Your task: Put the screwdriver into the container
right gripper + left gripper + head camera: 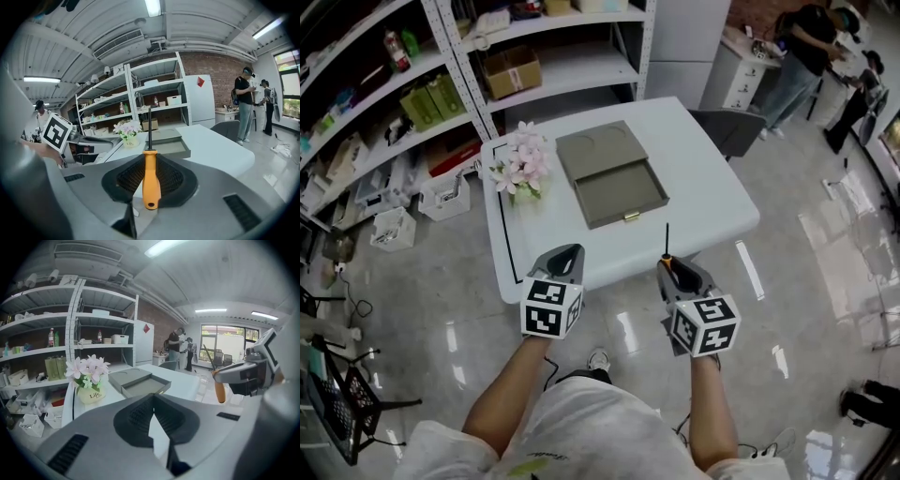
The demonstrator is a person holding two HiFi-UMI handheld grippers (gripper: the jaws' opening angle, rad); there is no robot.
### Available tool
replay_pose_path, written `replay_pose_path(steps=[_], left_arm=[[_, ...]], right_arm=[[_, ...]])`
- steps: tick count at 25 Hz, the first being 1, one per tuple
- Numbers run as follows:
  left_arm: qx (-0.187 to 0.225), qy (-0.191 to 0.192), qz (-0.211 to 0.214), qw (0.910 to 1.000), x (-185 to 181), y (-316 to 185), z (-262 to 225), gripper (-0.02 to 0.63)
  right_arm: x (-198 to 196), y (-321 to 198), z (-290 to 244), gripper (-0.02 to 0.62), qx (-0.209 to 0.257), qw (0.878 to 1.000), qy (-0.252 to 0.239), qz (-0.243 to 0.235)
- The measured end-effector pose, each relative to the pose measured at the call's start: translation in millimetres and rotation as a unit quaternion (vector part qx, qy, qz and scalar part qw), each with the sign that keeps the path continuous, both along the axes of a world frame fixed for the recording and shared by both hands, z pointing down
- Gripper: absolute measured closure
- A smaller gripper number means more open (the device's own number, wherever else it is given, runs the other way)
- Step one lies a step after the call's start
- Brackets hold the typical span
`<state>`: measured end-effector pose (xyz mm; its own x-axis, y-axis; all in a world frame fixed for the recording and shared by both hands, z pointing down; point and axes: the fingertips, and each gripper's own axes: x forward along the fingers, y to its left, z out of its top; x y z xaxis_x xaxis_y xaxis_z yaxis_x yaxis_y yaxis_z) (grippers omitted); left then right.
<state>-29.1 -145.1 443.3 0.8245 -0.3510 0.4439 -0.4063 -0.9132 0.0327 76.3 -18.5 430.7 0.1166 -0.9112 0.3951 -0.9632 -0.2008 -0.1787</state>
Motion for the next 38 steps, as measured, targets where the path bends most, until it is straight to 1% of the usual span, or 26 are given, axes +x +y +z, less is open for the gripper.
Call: replay_pose_path(steps=[6,12,21,24,27,34,38], left_arm=[[-0.003,0.003,0.007,1.0000,12.6,-27.5,2.9,0.600],[-0.004,0.011,0.004,0.9999,16.1,-46.1,2.4,0.600],[-0.001,0.011,-0.008,0.9999,26.9,-57.2,-0.1,0.600],[0.002,0.008,-0.023,0.9997,29.5,-65.2,3.7,0.600],[0.001,0.004,-0.046,0.9989,34.3,-77.4,6.7,0.600],[0.000,-0.001,-0.104,0.9945,53.2,-102.4,14.6,0.600],[0.000,-0.006,-0.133,0.9911,63.2,-114.6,17.1,0.600]], right_arm=[[15.4,-30.1,-2.2,0.520,-0.005,1.000,0.007,0.005],[24.7,-47.4,-8.2,0.520,-0.005,1.000,0.018,0.008],[45.8,-60.6,-18.6,0.520,-0.005,0.999,0.033,-0.005],[58.5,-69.0,-16.5,0.520,-0.005,0.999,0.036,-0.017],[73.6,-81.8,-14.0,0.522,-0.005,0.999,0.036,-0.034],[110.5,-120.2,-8.8,0.522,-0.009,0.995,0.037,-0.093],[123.6,-142.8,-6.2,0.520,-0.012,0.991,0.037,-0.131]])
